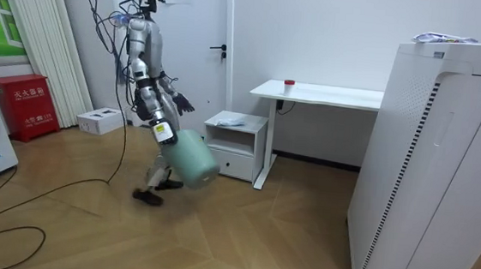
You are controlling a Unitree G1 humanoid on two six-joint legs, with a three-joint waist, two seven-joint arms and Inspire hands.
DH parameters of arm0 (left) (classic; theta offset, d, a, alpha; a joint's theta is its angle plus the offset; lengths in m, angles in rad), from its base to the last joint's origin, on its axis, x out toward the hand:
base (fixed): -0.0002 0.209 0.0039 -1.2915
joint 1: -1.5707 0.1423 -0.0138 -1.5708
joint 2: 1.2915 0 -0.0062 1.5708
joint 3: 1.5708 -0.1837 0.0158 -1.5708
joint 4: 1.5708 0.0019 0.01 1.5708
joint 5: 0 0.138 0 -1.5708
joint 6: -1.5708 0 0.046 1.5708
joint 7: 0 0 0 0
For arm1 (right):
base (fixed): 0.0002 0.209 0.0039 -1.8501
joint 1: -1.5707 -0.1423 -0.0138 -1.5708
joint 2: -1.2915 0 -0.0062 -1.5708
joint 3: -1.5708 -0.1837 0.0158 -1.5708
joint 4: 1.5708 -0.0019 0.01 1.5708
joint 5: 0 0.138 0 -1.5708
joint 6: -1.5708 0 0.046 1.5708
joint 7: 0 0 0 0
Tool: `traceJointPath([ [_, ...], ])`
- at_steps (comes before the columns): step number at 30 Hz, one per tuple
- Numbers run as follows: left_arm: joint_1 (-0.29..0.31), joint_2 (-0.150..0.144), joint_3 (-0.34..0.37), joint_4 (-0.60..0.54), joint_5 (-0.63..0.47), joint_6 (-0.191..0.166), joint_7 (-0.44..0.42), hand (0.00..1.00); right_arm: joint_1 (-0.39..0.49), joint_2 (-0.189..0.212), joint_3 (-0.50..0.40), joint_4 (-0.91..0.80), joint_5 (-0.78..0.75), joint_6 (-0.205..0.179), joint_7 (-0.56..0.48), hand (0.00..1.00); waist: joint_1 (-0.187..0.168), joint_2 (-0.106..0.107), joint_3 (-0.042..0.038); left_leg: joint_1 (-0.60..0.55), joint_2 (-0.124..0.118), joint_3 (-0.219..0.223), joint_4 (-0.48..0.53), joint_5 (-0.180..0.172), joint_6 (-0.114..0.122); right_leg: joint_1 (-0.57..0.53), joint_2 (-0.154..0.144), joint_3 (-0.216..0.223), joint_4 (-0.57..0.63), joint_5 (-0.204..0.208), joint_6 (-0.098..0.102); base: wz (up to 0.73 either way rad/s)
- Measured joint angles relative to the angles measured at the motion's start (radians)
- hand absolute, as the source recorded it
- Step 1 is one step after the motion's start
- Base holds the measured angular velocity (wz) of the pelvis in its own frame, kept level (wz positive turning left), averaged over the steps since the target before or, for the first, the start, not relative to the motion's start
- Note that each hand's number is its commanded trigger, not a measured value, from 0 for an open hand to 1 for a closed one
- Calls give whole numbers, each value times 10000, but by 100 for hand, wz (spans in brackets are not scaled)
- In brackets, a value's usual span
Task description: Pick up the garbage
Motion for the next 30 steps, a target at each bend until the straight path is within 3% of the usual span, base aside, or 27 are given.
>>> traceJointPath([
  [2, -115, -63, -215, -30, -125, -248, 260, 0, -20, 79, 4, -21, 224, -234, -61, 100, -43, 5, 5, -9, 4, -124, -25, -19, -35, -357, 44, 76, -1738, 223, -43, 26],
  [4, -210, -83, -608, -54, -182, -494, 519, 0, -27, 143, 6, -31, 400, -484, -230, 100, -135, 37, -22, -34, 0, -203, 14, -142, -138, -447, 104, 161, -2986, 1664, -54, 40],
  [5, -232, -96, -624, -68, -190, -538, 558, 0, -24, 138, 3, -26, 400, -514, -251, 100, -156, 84, -16, -63, 22, -266, 54, -195, -175, -422, 176, 148, -3024, 1895, -100, 34],
  [8, -325, -55, -713, 49, -478, -689, 723, 0, -308, 109, 122, 408, 877, -701, -279, 100, -141, 184, 4, -105, 125, -393, -50, -264, -301, -417, 320, 92, -3104, 1911, -165, 6],
  [14, -551, -46, -696, 59, -682, -803, 1218, 0, -683, -90, 262, 686, 1459, -847, -216, 100, -143, 123, 44, -227, 163, -483, -159, -297, -400, -565, 301, -28, -3053, 1785, -279, 3],
  [18, -1002, -1, -962, 43, -681, -1030, 1830, 0, -968, -127, 261, 733, 2112, -890, -501, 100, -267, 97, 120, -754, 144, -658, 167, -316, -389, -931, 220, -382, -2901, 1770, -289, 12],
  [26, -1865, 4, -1359, -181, -512, -1034, 2717, 0, -1575, -136, 331, 677, 2267, -974, -777, 100, -289, 214, 230, -2181, 163, -670, 1083, -421, -299, -2303, 143, -248, -2126, 1765, -323, 1],
  [30, -2587, -13, -1480, -237, 197, -1045, 3510, 0, -1936, -130, 380, 731, 2111, -980, -770, 100, -305, 274, 280, -2817, 160, -629, 1536, -421, -296, -2983, 12, -266, -1618, 1752, -408, 0],
])
